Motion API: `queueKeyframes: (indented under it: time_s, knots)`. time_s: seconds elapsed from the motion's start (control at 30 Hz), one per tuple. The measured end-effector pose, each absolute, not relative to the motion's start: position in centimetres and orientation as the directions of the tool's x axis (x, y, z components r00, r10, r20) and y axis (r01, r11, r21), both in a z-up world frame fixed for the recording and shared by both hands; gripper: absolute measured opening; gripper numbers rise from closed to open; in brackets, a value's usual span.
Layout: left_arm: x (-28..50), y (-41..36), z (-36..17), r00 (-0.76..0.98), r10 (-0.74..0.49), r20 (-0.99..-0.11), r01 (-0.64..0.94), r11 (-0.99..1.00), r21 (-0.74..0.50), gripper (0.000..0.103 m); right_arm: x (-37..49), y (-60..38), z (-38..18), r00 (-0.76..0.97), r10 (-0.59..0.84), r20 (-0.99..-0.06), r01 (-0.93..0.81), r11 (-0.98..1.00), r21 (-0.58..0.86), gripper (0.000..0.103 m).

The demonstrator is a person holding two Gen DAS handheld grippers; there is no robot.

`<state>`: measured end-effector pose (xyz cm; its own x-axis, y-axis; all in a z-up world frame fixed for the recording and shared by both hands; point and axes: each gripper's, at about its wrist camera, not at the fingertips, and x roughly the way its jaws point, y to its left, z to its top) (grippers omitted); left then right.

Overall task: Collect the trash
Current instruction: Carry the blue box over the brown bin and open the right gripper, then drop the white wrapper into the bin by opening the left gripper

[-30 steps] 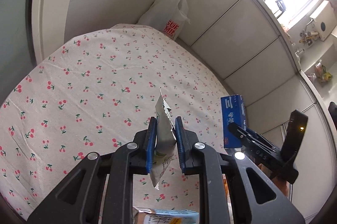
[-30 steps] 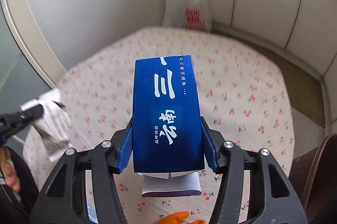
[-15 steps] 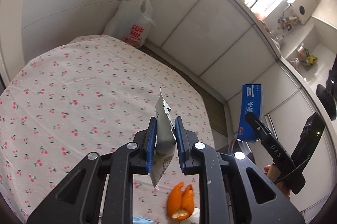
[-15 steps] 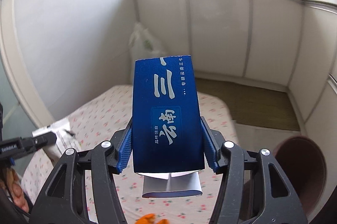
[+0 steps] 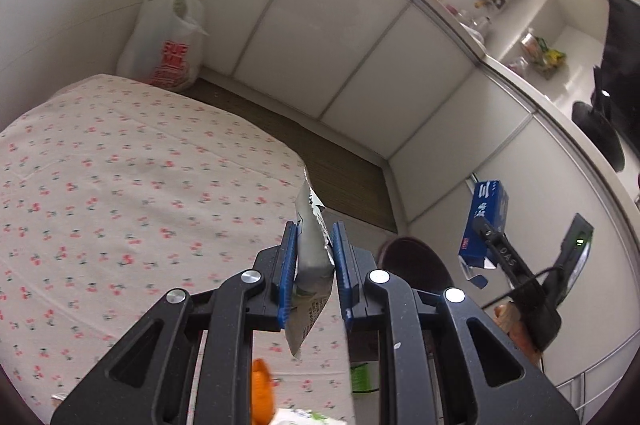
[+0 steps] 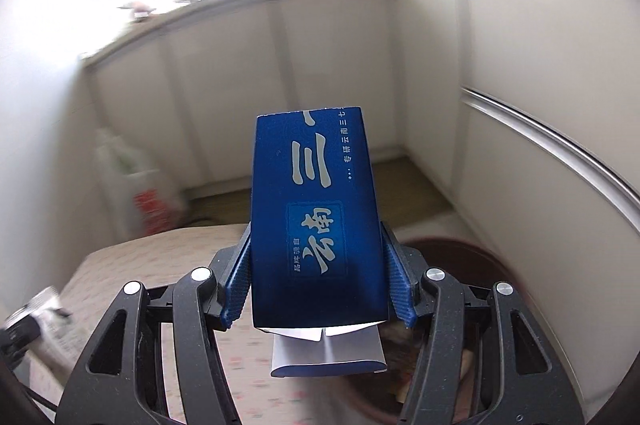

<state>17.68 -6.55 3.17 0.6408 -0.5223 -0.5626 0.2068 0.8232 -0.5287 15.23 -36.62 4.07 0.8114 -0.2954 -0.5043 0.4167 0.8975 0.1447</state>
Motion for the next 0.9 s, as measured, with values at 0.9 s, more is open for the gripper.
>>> queueKeyframes:
  time_s: [0.9]
  knots:
    - [23.1,-30.6,0.7,0.382,-0.687,-0.618,0.377,0.727,-0.575,0.035,10.9,-50.6,1.5,0.615,-0.458,-0.642,0.739,0.619,0.266,0.096]
